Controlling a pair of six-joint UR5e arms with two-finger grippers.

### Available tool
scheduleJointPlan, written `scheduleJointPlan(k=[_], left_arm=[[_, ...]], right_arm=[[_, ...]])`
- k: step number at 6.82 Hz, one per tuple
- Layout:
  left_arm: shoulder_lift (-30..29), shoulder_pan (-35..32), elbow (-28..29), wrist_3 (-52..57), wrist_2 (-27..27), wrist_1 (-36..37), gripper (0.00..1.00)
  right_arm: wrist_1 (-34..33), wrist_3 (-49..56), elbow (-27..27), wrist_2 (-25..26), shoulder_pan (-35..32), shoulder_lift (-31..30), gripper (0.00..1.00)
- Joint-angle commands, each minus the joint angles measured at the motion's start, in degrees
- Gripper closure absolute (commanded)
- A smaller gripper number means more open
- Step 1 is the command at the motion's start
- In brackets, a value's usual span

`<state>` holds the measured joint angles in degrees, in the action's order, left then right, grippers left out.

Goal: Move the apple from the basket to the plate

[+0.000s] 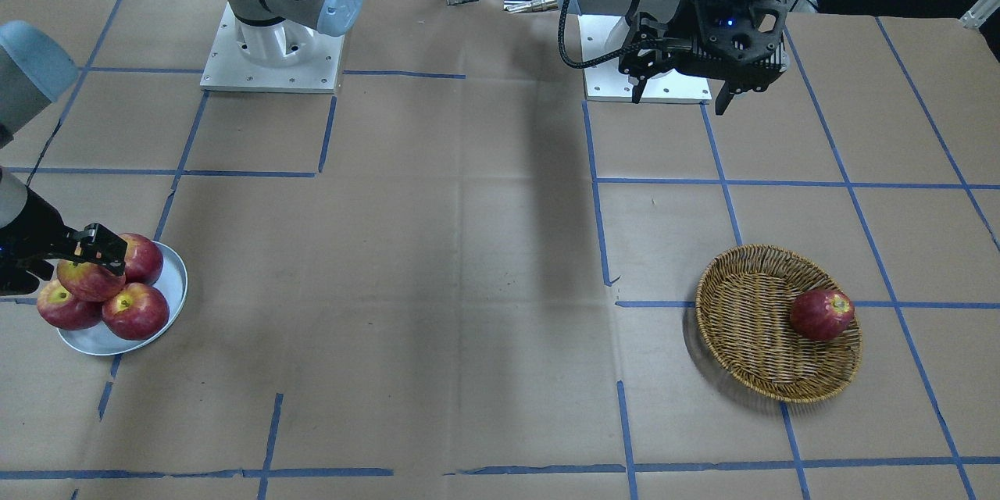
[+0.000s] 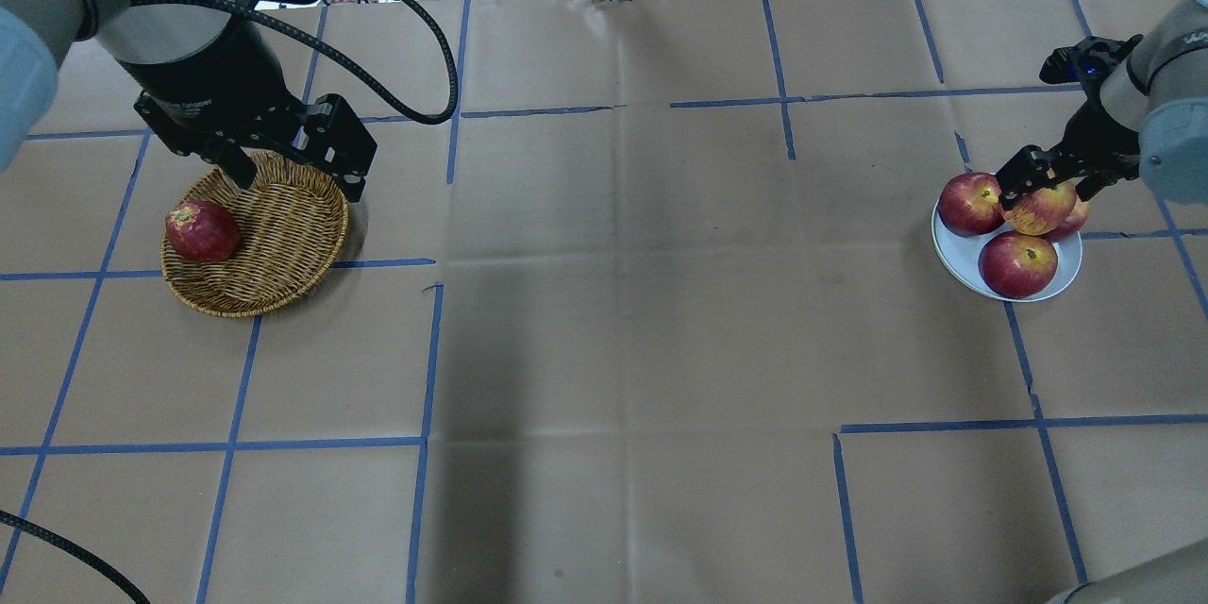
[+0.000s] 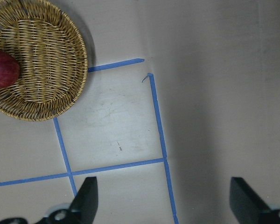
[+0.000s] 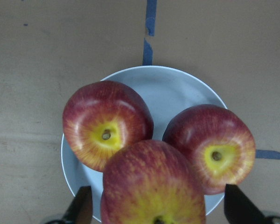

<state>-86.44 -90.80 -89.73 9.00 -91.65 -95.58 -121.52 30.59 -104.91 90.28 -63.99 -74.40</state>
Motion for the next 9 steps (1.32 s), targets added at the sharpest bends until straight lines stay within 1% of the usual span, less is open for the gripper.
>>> scheduleJointPlan(k=[1,2,3,4,5,7,8,9], left_arm=[[-0.48,0.01,0.0,0.05,-0.02,0.05,0.01],[-0.14,0.01,-0.26,0.32,-0.02,0.05,0.01],[0.13,0.01,-0.09,0.41,-0.02,-0.04,0.01],[0.04,0.01,0.0,0.41,-0.02,0.05,0.01],[0.13,0.01,-0.18,0.49,-0.02,-0.04,0.01],[0.66,-0.07,-0.79,0.58,-0.02,-0.3,0.01],[0.57,-0.08,-0.71,0.58,-0.02,-0.22,0.01],[0.66,-0.08,-1.05,0.58,-0.02,-0.22,0.01]], right_arm=[[1.27,-0.35,3.37,-0.45,-0.86,-2.66,0.0],[7.72,-1.31,6.44,-0.63,-2.7,-5.21,0.0],[16.14,-5.67,10.12,-0.45,-6.11,-7.75,0.0],[23.1,-12.07,12.6,-0.02,-10.15,-9.96,0.0],[27.0,-18.22,13.58,0.07,-14.02,-11.2,0.0],[28.7,-28.26,13.59,-0.01,-22.62,-12.96,0.0],[30.53,-30.83,13.5,-0.19,-24.76,-13.23,0.0],[30.81,-30.94,13.15,-0.8,-24.95,-14.97,0.0]])
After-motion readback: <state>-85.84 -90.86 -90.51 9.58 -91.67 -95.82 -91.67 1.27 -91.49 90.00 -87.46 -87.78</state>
